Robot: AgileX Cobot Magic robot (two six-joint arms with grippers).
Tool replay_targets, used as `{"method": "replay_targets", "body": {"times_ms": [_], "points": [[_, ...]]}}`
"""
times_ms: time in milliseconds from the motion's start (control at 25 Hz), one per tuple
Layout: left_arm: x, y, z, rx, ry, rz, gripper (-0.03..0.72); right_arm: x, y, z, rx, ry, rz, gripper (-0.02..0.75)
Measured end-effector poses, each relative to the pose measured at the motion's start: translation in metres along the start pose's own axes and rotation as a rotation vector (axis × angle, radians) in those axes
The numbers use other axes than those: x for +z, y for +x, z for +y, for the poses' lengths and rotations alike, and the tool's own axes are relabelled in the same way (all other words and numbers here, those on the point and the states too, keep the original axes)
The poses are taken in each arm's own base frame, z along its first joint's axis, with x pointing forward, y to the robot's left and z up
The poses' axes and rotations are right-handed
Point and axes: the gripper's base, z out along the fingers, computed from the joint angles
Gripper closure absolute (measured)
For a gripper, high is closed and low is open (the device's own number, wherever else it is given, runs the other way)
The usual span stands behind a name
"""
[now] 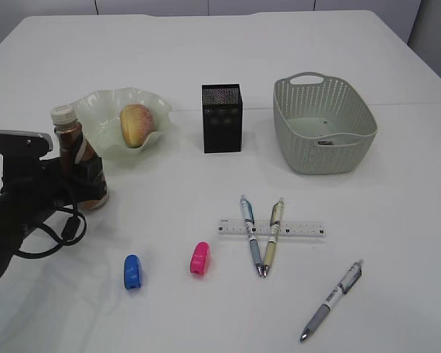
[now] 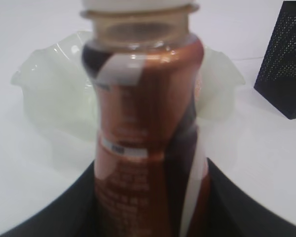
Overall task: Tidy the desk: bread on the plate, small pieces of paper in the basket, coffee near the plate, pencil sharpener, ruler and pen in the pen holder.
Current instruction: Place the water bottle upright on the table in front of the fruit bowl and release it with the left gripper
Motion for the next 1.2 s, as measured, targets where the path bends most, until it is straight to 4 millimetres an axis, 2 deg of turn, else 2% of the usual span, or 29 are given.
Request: {"method": "replay_targets", "body": {"times_ms": [480,880,1200], "points": [[0.001,0.001,0.000,-0.001,0.002,-0.008,0.335,0.000,0.000,0.000,0.000,0.002,0.000,0.271],[0.001,0.001,-0.001,0.000,0.008,-0.008,0.235,0.000,0.000,0.000,0.002,0.002,0.000,0.271],[-0.001,-0.013,-0.002,-0.008,0.010,-0.014,0.223,0.000,0.000,0.000,0.013,0.002,0.000,0.271]]}}
